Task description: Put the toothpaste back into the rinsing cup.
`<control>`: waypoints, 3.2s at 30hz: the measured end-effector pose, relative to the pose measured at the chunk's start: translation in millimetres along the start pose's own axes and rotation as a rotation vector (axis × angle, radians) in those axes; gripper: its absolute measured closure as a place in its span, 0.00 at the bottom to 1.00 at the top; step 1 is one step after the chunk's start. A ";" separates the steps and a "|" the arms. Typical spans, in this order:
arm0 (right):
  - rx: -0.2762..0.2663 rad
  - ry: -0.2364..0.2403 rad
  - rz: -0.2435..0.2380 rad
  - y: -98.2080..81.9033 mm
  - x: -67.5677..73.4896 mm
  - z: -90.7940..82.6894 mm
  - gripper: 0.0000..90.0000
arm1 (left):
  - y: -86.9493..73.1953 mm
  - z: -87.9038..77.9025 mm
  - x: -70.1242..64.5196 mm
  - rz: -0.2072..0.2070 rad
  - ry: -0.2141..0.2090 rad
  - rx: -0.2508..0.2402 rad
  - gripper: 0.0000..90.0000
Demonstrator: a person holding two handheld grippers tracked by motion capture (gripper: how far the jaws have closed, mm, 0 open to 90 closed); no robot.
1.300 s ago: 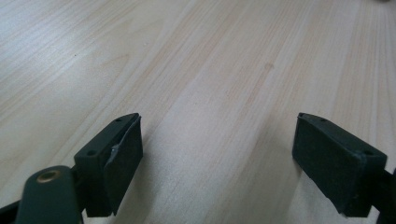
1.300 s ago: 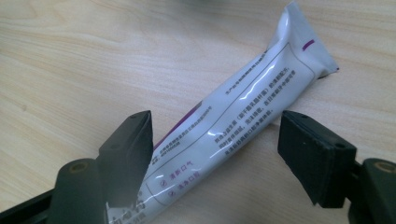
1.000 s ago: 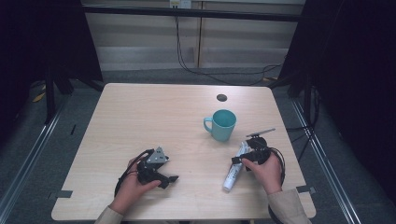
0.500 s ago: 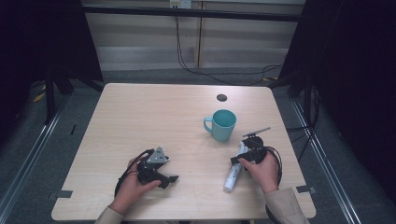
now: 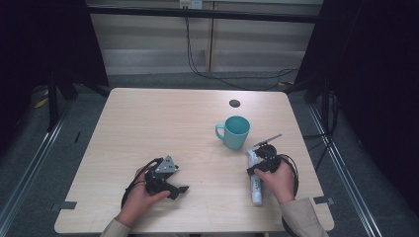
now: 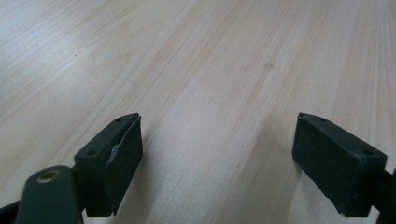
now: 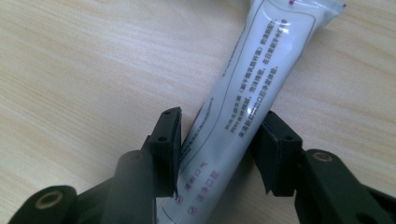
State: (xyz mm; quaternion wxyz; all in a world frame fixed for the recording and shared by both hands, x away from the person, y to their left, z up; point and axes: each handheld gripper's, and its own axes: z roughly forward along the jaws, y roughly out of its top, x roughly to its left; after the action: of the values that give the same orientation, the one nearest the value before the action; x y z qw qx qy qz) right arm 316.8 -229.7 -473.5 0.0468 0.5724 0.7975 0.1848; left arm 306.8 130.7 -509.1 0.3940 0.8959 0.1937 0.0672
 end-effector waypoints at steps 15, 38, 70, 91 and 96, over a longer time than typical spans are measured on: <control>0.038 -0.008 -0.027 5.2 7.1 1.3 0.79 | 0.0 0.0 0.0 0.000 0.000 0.000 0.18; -0.276 0.193 -0.055 1.7 6.8 -28.4 0.83 | 0.0 0.0 0.2 0.000 -0.002 0.000 0.18; -0.643 0.247 -0.101 7.9 7.0 -65.0 0.83 | 0.1 0.0 0.2 0.000 -0.002 0.001 0.18; -0.719 0.216 -0.111 23.5 5.0 -70.0 0.83 | 0.1 0.0 0.2 0.000 -0.002 0.001 0.18; -0.735 0.216 -0.108 27.4 3.8 -72.1 0.83 | 0.1 0.0 0.2 0.000 -0.002 0.001 0.18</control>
State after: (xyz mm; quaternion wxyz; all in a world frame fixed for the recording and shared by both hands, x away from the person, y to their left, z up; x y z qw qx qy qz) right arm 319.4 -236.0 -396.5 0.1741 0.4518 0.7076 0.5146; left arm 307.0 130.8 -509.0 0.3940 0.8961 0.1932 0.0663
